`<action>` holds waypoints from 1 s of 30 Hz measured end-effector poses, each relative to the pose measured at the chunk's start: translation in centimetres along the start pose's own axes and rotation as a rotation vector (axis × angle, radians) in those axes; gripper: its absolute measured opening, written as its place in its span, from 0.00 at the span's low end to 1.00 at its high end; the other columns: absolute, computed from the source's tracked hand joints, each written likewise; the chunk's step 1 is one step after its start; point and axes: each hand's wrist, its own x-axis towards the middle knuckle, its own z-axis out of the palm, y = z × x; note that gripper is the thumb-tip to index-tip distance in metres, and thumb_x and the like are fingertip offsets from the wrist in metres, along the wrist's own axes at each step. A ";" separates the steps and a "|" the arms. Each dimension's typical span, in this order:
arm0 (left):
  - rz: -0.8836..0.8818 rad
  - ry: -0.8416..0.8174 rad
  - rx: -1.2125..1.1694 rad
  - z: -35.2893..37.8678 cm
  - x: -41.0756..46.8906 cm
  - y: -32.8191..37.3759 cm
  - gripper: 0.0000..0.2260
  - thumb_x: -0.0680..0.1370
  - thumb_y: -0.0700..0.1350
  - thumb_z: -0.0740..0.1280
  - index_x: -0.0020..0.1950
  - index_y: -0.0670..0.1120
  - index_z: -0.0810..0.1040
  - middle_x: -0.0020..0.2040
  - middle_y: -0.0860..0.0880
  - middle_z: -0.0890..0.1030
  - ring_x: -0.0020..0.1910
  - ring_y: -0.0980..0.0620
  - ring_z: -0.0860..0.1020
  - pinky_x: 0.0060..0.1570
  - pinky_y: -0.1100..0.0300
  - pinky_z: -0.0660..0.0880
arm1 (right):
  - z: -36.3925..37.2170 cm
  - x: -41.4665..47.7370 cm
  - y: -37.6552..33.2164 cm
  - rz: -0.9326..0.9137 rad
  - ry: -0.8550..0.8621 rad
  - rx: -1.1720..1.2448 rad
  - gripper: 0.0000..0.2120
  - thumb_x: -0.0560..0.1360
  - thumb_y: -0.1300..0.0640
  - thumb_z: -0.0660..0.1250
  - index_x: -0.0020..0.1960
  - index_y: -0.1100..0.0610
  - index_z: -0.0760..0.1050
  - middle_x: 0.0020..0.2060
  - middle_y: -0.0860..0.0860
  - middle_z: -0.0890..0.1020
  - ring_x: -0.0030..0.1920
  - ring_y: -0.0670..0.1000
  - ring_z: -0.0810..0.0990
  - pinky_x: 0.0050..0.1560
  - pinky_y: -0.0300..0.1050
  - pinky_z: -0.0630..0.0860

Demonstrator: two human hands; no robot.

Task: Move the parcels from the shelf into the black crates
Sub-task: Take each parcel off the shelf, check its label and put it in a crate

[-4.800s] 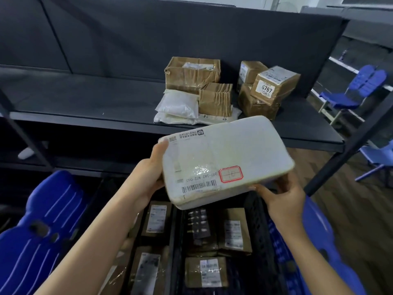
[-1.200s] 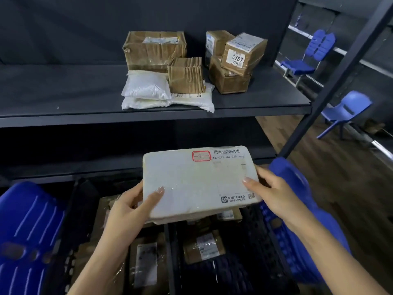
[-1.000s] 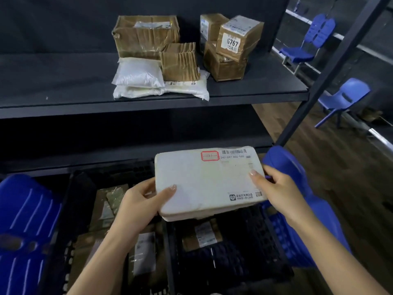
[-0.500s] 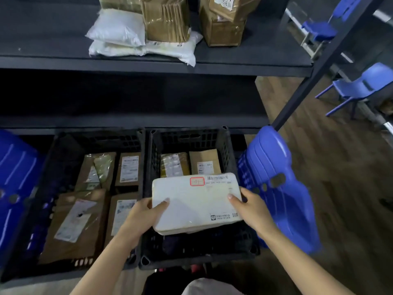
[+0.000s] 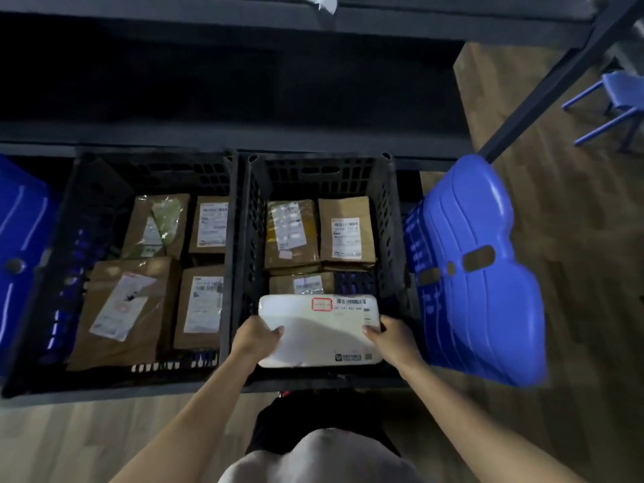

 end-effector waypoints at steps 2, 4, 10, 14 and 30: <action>-0.028 -0.005 0.002 0.4 0.5 -0.4 0.16 0.77 0.49 0.67 0.33 0.43 0.68 0.28 0.47 0.70 0.28 0.50 0.70 0.28 0.59 0.62 | 0.7 0.5 0.3 0.023 0.001 -0.019 0.11 0.77 0.55 0.65 0.58 0.56 0.78 0.51 0.52 0.83 0.46 0.49 0.80 0.37 0.39 0.74; -0.057 -0.028 -0.009 0.9 1.2 -1.0 0.16 0.77 0.48 0.66 0.33 0.43 0.68 0.29 0.47 0.70 0.29 0.50 0.70 0.28 0.59 0.63 | 1.5 1.0 0.6 0.037 -0.002 -0.043 0.12 0.77 0.54 0.66 0.59 0.56 0.78 0.52 0.53 0.83 0.44 0.49 0.79 0.33 0.38 0.72; -0.042 -0.120 0.092 2.5 2.5 -1.5 0.15 0.80 0.47 0.62 0.43 0.37 0.77 0.39 0.39 0.79 0.47 0.40 0.81 0.37 0.54 0.72 | 3.0 2.4 1.3 0.073 0.019 -0.087 0.13 0.77 0.56 0.66 0.60 0.58 0.78 0.55 0.55 0.82 0.52 0.54 0.81 0.41 0.41 0.73; -0.059 -0.146 0.088 3.4 3.7 -1.8 0.15 0.80 0.45 0.63 0.51 0.32 0.77 0.47 0.36 0.80 0.53 0.39 0.80 0.37 0.59 0.69 | 3.5 3.5 1.6 0.101 0.026 -0.112 0.14 0.76 0.56 0.67 0.60 0.58 0.78 0.56 0.55 0.82 0.55 0.55 0.80 0.44 0.40 0.71; -0.158 -0.047 0.182 4.9 5.4 -1.3 0.13 0.79 0.44 0.62 0.56 0.36 0.77 0.55 0.39 0.81 0.53 0.42 0.80 0.45 0.57 0.74 | 5.3 6.0 2.0 0.156 0.040 -0.174 0.13 0.75 0.57 0.69 0.58 0.61 0.80 0.54 0.57 0.83 0.53 0.56 0.82 0.41 0.39 0.73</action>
